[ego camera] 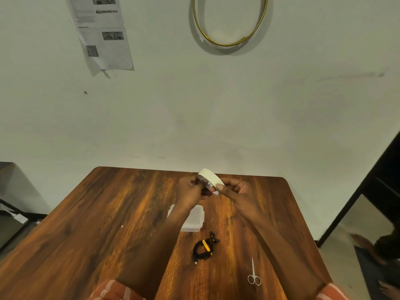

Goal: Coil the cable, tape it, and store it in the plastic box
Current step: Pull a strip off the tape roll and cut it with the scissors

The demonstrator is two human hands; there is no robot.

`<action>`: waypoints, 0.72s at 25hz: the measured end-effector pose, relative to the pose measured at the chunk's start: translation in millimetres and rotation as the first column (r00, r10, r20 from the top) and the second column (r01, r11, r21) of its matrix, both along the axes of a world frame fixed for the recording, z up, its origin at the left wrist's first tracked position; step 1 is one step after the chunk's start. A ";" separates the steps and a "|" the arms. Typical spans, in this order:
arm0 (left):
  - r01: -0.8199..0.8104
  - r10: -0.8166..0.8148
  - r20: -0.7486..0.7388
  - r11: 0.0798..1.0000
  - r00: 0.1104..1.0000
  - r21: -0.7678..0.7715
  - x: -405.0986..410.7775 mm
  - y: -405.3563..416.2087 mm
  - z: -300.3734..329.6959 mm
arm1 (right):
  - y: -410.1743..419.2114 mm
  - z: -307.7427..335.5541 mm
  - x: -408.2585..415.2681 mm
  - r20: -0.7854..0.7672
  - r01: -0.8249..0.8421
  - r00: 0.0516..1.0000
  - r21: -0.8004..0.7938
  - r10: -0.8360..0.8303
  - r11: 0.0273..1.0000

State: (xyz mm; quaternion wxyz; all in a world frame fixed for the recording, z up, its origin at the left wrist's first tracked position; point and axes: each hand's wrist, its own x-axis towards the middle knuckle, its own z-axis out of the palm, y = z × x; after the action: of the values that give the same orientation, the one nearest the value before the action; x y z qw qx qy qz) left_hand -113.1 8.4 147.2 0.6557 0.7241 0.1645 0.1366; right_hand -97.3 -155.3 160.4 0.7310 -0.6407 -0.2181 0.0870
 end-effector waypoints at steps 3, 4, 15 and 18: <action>0.110 -0.142 -0.091 0.949 0.986 -0.294 -6.2 -3.4 7.9 | -1.6 4.8 -0.2 0.014 0.004 1.000 0.030 -0.005 1.000; 0.145 -0.197 -0.098 0.912 0.976 -0.384 -7.9 -4.6 9.5 | -2.5 6.0 0.9 0.027 0.006 1.000 0.038 -0.007 0.999; -0.115 -0.115 0.370 0.831 0.922 0.544 -8.6 1.6 -0.3 | 2.8 3.6 -0.6 -0.025 0.075 0.997 -0.019 -0.075 0.997; -0.181 -0.212 0.424 0.676 0.881 0.714 -12.5 1.1 1.8 | 7.7 4.0 0.2 -0.060 0.113 0.992 -0.004 -0.113 0.994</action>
State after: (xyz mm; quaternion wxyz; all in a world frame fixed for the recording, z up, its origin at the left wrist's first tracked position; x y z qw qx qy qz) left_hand -125.7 9.5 149.0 0.3285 0.8708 -0.0764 0.3577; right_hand -97.0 -147.6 164.4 0.7410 -0.6492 -0.1592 0.0648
